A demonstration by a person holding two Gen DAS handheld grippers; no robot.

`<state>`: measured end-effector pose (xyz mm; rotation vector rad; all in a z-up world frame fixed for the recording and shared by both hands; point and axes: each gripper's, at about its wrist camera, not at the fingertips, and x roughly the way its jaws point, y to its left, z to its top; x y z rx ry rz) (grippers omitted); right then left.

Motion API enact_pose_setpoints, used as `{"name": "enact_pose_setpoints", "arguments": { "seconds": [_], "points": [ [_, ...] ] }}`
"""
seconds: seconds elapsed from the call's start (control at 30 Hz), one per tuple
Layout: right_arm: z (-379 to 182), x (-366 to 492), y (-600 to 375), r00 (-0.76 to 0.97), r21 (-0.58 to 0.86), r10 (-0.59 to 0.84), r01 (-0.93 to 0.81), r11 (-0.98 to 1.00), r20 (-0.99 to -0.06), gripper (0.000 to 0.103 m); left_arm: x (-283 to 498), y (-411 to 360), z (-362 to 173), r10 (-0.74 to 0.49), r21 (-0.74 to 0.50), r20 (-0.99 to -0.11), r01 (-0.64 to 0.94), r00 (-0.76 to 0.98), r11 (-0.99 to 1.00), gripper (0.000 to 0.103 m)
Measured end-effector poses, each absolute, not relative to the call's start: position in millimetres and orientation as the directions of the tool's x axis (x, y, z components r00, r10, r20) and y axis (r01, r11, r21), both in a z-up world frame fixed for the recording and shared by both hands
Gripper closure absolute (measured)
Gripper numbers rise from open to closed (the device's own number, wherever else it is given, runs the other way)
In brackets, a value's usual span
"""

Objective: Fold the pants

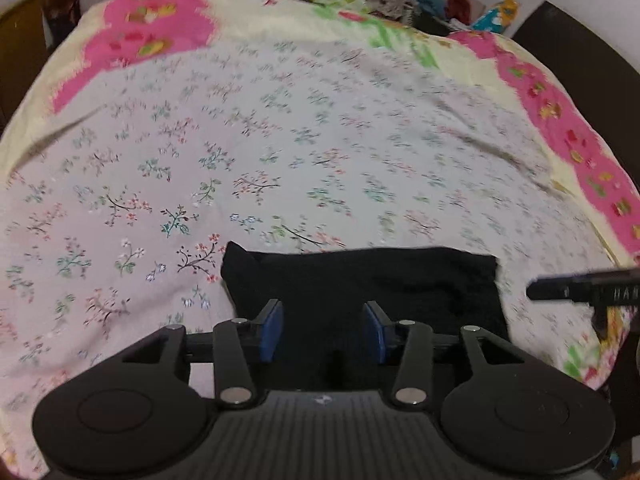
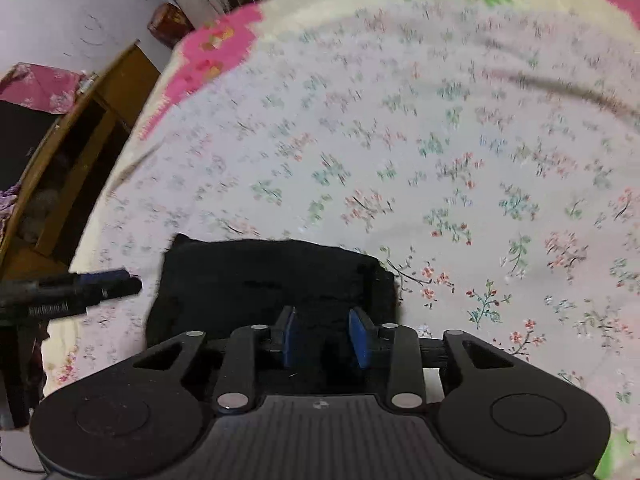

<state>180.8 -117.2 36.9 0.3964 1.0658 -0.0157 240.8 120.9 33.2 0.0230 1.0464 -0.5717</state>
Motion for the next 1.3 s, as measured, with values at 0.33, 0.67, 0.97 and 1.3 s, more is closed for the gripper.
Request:
{"name": "enact_pose_setpoints", "arguments": {
  "seconds": [0.33,0.67,0.97,1.3],
  "points": [
    [96,144,-79,0.620,0.333,0.173,0.151,0.931,-0.766,0.029,187,104,94,-0.440,-0.159,-0.749,0.510,0.496,0.845,0.014],
    [108,144,-67,0.645,0.298,0.144,0.136,0.945,-0.750,0.029,184,86,109,-0.423,-0.133,-0.732,0.498,0.533,0.857,0.000],
    [101,144,-62,0.622,0.286,0.139,0.143,0.947,-0.770,0.029,181,76,102,-0.402,-0.138,-0.766,0.482,0.501,0.865,0.000],
    [97,145,-59,0.601,0.281,0.131,0.162,0.946,-0.789,0.028,181,70,97,-0.341,-0.094,-0.797,0.455,0.499,0.885,0.000]
  ]
}}
